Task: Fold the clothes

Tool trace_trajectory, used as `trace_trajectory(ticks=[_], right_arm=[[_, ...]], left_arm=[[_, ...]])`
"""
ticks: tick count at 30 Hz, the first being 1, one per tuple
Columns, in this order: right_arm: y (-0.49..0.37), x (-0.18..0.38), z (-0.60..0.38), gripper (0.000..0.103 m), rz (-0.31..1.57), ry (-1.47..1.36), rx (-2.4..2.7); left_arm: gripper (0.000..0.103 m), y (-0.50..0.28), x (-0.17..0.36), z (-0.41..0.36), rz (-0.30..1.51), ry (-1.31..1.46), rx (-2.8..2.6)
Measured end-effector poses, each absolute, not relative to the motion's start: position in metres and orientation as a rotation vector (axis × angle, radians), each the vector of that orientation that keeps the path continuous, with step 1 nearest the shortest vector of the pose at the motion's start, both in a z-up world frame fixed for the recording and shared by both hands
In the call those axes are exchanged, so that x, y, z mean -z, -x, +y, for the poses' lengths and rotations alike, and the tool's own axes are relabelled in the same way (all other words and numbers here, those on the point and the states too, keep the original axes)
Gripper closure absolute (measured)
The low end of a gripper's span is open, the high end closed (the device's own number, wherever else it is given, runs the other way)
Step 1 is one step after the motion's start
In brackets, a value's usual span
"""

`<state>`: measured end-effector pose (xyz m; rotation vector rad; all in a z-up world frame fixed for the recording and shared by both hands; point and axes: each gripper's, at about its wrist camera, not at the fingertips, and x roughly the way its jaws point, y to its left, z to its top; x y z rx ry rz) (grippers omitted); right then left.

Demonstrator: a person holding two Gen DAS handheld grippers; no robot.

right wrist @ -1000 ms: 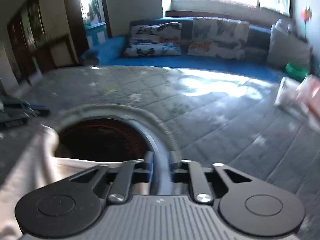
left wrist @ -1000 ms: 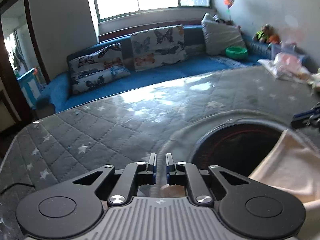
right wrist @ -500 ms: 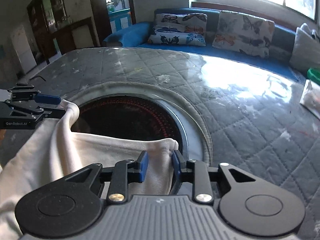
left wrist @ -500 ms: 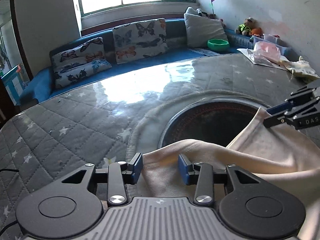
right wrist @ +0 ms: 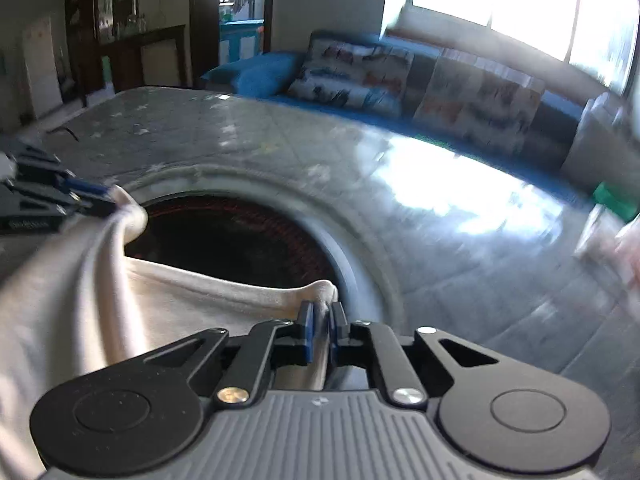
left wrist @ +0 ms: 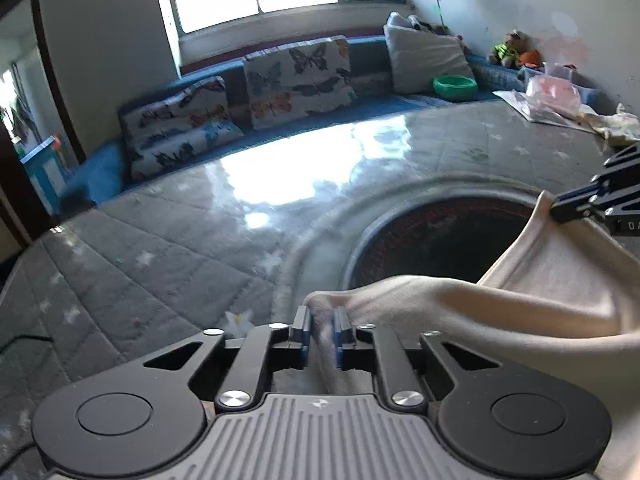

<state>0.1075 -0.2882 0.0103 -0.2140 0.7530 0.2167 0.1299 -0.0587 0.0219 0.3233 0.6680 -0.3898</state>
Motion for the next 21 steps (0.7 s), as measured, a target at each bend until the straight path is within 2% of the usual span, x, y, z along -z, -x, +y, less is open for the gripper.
trace_trajectory(ticks=[5,9,11,13,15,17,21], right_arm=[[-0.114,-0.011,-0.286,0.098,0.678,0.343,-0.068],[-0.129,0.001,-0.292,0.097,0.727,0.342,-0.006],[-0.127,-0.002,-0.299,0.088,0.727,0.282,-0.007],[-0.119,-0.010,-0.301,0.082,0.731,0.242,-0.044],[-0.110,-0.017,-0.296,0.072,0.725,0.241,-0.078],[-0.097,-0.025,-0.289,0.059,0.743,0.206,-0.160],[-0.069,-0.030,-0.269,0.048,0.780,0.204,-0.278]], left_arm=[[0.097,-0.142,-0.026,-0.060,0.622,-0.364,0.328],[0.095,-0.151,-0.019,-0.066,0.635,-0.383,0.321],[0.091,-0.152,-0.018,-0.065,0.635,-0.376,0.317],[0.085,-0.152,-0.020,-0.062,0.639,-0.363,0.311],[0.073,-0.148,-0.024,-0.059,0.635,-0.361,0.293],[0.073,-0.140,-0.031,-0.055,0.629,-0.344,0.292],[0.072,-0.101,-0.046,-0.047,0.612,-0.321,0.351]])
